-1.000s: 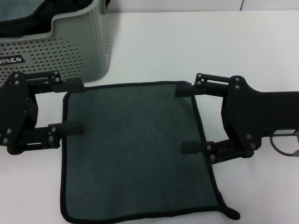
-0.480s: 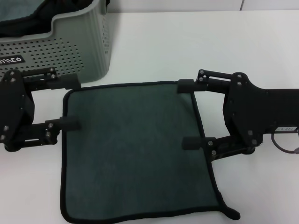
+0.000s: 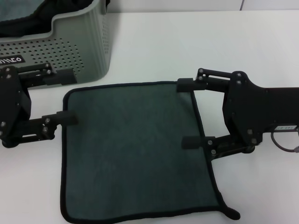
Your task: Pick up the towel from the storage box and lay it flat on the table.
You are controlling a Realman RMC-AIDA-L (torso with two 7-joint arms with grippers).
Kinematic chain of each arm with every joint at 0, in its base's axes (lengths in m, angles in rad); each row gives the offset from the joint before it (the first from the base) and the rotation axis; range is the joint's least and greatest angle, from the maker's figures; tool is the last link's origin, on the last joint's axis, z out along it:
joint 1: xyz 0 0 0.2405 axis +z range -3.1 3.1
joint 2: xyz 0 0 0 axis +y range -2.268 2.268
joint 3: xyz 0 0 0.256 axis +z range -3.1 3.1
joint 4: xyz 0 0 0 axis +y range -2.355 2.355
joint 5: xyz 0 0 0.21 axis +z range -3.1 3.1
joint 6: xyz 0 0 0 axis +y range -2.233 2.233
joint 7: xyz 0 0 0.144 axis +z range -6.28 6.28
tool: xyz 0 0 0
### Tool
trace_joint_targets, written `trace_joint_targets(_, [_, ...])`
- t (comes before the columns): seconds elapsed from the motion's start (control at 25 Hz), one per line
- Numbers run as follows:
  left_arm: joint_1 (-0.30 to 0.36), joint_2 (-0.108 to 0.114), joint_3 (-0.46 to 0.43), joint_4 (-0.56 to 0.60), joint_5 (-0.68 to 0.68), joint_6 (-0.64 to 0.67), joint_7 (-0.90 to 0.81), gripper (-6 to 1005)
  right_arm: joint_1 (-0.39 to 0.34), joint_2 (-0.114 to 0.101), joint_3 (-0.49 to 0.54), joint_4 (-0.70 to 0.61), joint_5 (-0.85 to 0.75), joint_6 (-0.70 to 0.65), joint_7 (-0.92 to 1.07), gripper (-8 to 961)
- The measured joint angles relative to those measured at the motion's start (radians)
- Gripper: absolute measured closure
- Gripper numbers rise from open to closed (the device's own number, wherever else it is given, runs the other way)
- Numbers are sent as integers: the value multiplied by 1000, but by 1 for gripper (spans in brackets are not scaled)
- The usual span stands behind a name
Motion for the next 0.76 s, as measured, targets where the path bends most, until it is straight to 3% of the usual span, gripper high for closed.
trace_joint_targets(0.76, [1,1,1,0,2,0,-9,349,-4,2,3,10,0,-28,0,81])
